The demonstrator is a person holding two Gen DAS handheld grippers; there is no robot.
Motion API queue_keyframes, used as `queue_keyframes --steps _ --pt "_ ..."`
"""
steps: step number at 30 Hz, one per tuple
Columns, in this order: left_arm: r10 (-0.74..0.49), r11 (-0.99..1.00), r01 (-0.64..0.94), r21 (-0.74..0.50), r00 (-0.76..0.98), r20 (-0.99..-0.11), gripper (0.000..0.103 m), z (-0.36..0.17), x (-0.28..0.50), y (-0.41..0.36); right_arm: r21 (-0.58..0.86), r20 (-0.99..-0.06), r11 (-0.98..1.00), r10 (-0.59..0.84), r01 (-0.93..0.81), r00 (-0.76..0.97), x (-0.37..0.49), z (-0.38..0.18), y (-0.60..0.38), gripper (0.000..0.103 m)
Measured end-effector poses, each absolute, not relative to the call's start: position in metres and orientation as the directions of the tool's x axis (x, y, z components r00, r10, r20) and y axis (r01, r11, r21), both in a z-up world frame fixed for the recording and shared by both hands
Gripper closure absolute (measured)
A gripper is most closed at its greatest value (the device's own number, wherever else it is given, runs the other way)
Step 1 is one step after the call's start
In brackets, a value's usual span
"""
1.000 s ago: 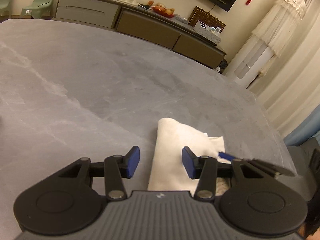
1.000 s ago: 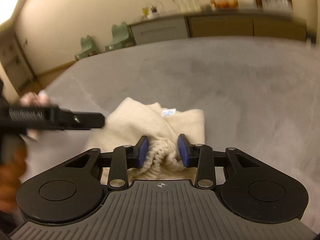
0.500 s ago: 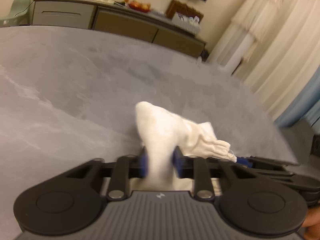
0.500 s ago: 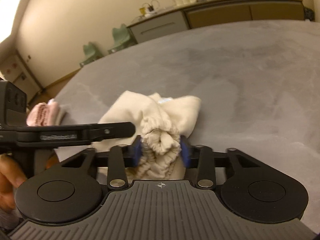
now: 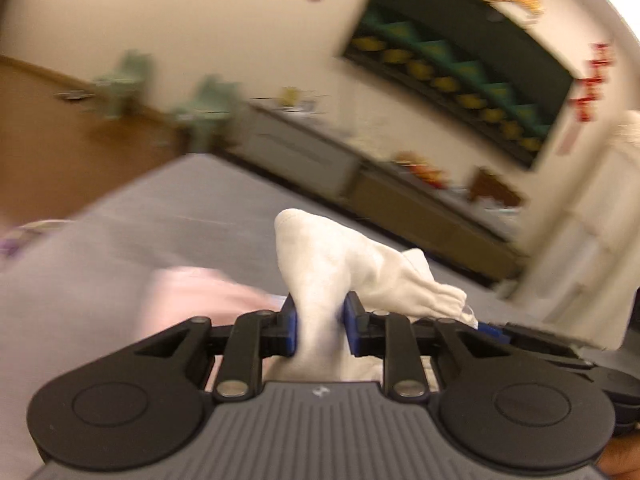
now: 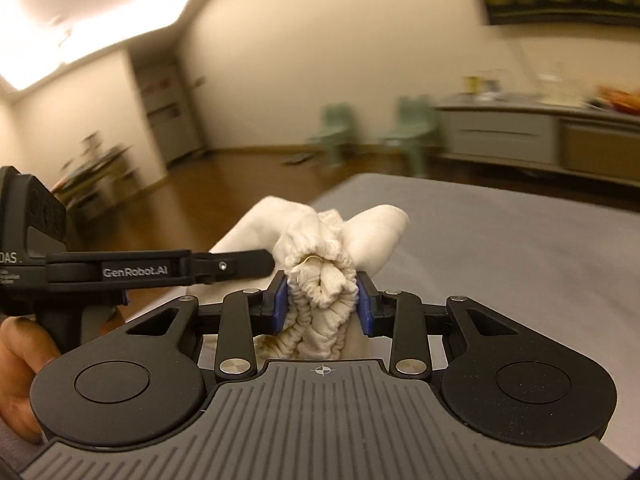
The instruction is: Fold clothes
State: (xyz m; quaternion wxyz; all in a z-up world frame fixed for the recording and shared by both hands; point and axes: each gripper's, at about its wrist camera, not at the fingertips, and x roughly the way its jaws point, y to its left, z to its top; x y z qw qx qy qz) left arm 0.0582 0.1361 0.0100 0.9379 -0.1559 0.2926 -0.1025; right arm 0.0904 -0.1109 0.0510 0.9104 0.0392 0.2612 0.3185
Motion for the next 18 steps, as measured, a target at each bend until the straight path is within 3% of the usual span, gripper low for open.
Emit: queue_keyframes --steps 4,6,13,14,18 --pt "-0.184 0.968 0.024 -0.25 0.745 -0.641 0.08 -0.013 0.097 0.164 0.182 -0.553 0.793 0.571 -0.581 0.607 0.134 0.018 -0.033 0.069" --pt "-0.185 0.974 0.036 -0.224 0.698 -0.692 0.073 -0.031 0.116 0.166 0.151 -0.608 0.818 0.519 -0.554 0.601 0.152 -0.007 -0.013 0.069" --pt "-0.189 0.972 0.037 -0.23 0.705 -0.683 0.07 -0.038 0.124 0.163 0.217 -0.632 0.855 0.49 -0.47 0.6 0.173 -0.026 -0.02 0.066" --pt "-0.192 0.969 0.028 -0.245 0.707 -0.68 0.068 -0.034 0.12 0.166 0.223 -0.636 0.858 0.487 -0.462 0.598 0.174 -0.025 -0.02 0.063" --pt "-0.18 0.969 0.019 -0.245 0.735 -0.654 0.043 -0.023 0.108 0.17 0.218 -0.619 0.88 0.459 -0.421 0.638 0.16 -0.014 -0.028 0.021"
